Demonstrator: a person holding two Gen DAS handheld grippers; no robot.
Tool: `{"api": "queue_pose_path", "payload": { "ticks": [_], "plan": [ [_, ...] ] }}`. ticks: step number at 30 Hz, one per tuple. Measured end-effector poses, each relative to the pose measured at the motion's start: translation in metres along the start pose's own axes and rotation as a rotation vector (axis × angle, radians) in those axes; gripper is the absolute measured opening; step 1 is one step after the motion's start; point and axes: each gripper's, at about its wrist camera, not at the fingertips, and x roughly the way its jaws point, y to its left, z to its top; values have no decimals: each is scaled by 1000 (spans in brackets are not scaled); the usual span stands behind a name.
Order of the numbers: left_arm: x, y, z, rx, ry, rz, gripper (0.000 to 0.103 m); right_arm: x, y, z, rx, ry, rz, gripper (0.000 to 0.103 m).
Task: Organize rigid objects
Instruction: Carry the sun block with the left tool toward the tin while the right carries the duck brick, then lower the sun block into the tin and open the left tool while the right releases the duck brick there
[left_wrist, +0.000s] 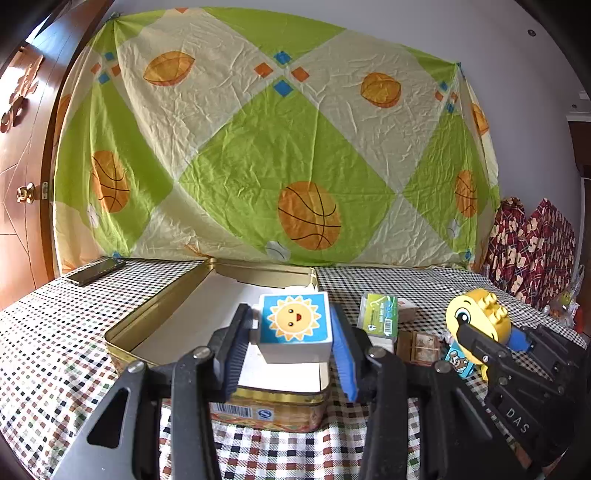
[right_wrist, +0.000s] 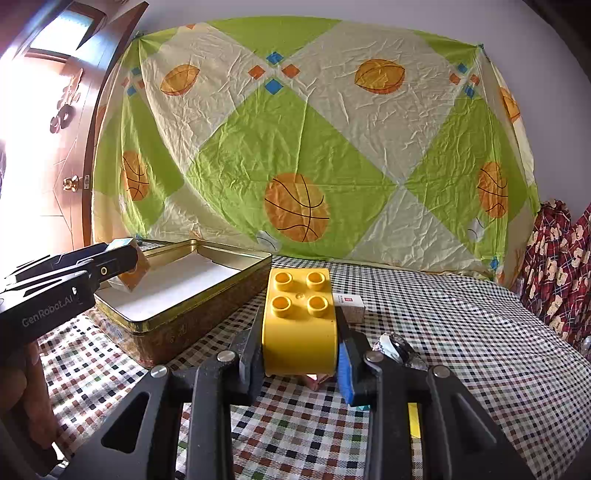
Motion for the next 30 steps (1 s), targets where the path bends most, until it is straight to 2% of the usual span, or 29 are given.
{"api": "queue_pose_path", "payload": {
  "ticks": [30],
  "plan": [
    [-1,43,1,-52,16,43,42,7,51,7,-64,-2,73,34]
  ]
}}
